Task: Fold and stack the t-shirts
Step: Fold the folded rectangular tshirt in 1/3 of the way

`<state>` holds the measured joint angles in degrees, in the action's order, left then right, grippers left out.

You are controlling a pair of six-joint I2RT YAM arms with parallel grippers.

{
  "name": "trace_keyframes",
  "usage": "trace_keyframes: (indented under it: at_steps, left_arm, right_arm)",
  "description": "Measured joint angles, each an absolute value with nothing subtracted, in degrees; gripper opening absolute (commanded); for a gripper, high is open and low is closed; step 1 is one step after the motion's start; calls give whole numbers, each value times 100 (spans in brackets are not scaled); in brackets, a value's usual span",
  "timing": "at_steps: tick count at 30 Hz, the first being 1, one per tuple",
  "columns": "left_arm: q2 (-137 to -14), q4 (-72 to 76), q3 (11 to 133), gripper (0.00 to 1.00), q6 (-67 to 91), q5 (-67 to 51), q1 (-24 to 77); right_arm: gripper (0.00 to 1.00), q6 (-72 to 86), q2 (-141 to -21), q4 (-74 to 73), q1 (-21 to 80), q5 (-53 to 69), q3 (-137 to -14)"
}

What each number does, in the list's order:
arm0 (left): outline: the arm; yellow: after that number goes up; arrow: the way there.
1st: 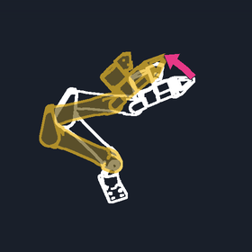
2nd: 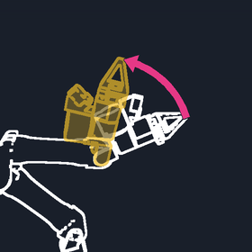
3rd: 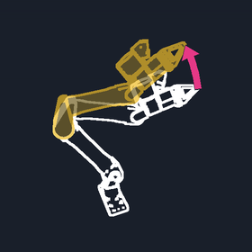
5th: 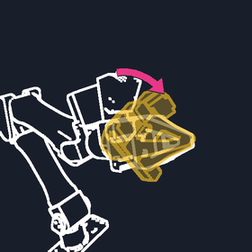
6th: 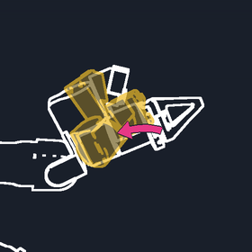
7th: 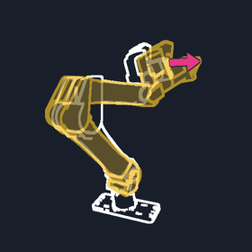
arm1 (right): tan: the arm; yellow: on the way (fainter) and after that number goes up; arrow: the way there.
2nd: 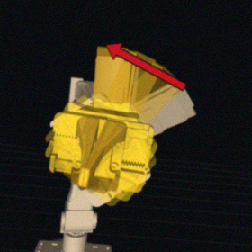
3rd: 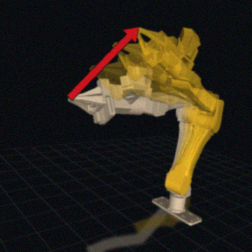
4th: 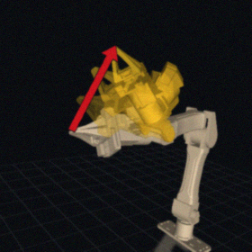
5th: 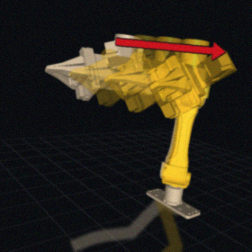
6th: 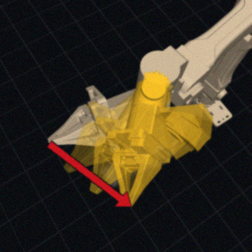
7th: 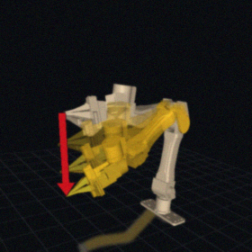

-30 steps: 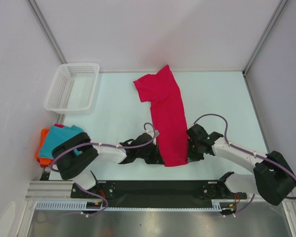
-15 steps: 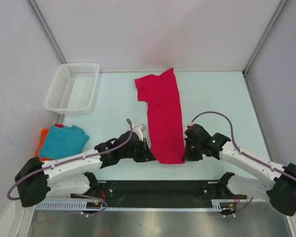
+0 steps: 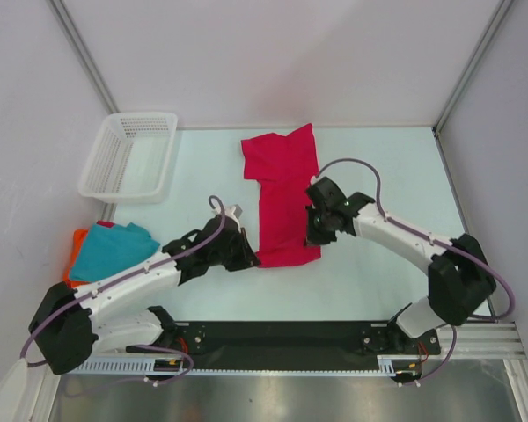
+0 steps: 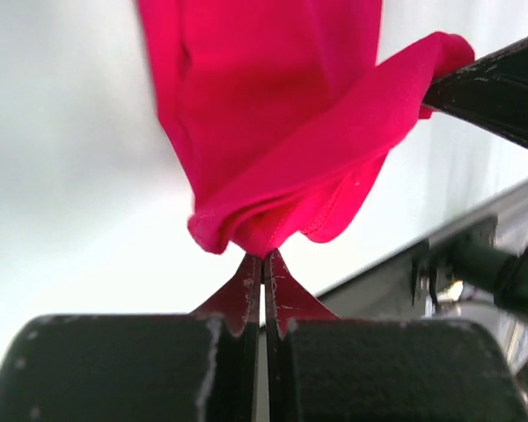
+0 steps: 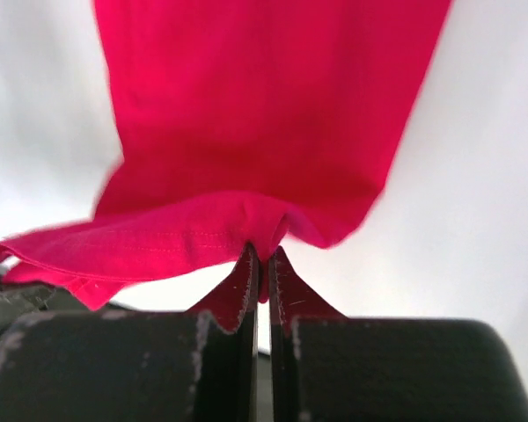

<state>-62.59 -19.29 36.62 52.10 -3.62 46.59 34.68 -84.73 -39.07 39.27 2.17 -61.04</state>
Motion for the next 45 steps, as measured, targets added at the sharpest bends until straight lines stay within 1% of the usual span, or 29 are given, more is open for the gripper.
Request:
trace_keyframes:
  at_steps: [2,6,12,20,31,32,35,37,38,39,40,41,42,43,44,45]
  left_arm:
    - [-6495,-1957,3920,0,5043,-362,4383]
    - [-7046,-1935,4521,0,4683,-419,3874]
    - [-8020,-1855,5253,0,4241,-648,3389]
    - [-9369,-1778,6034,0,3935,-1035,3030]
    - [-10342,-1798,7061,0,3758,-1313,2764]
    - [-10392,-1800,7131,0,3747,-1332,2746]
    - [-10503,-1826,7299,0,3743,-1387,2711]
    - [-10578,-1826,7387,0,3743,-1424,2703]
    - [-10613,-1828,7417,1,3743,-1435,2700]
    - [-10634,-1839,7432,5,3743,-1439,2700]
    - [-10656,-1850,7443,16,3741,-1439,2700]
    - [-10674,-1872,7448,22,3734,-1439,2698]
    - [-10685,-1903,7448,33,3706,-1437,2698]
    - [-10687,-1942,7448,61,3684,-1435,2696]
    - [-10687,-1984,7448,72,3671,-1426,2696]
    - [-10687,-2005,7448,81,3616,-1420,2696]
  right_arm:
    - [0,3277,-8864,-3822,3758,220,-6560]
    - [0,3013,-9240,-3778,3542,220,-7100]
    - [0,2834,-9529,-3734,3304,220,-7365]
    - [0,2816,-9780,-3649,3068,196,-7369]
    - [0,2692,-10584,-3562,2613,172,-8079]
    - [1,2687,-10659,-3562,2593,169,-8171]
    - [16,2683,-10903,-3573,2554,152,-8433]
    - [22,2674,-11059,-3603,2541,145,-8595]
    - [31,2665,-11122,-3627,2539,141,-8661]
    - [34,2657,-11172,-3636,2539,139,-8702]
    - [35,2652,-11194,-3638,2539,132,-8720]
    - [35,2633,-11198,-3647,2539,128,-8722]
    - [35,2604,-11198,-3664,2539,128,-8722]
    - [35,2596,-11198,-3669,2539,126,-8726]
    - [35,2582,-11198,-3677,2539,121,-8744]
    - [35,2578,-11198,-3677,2539,91,-8748]
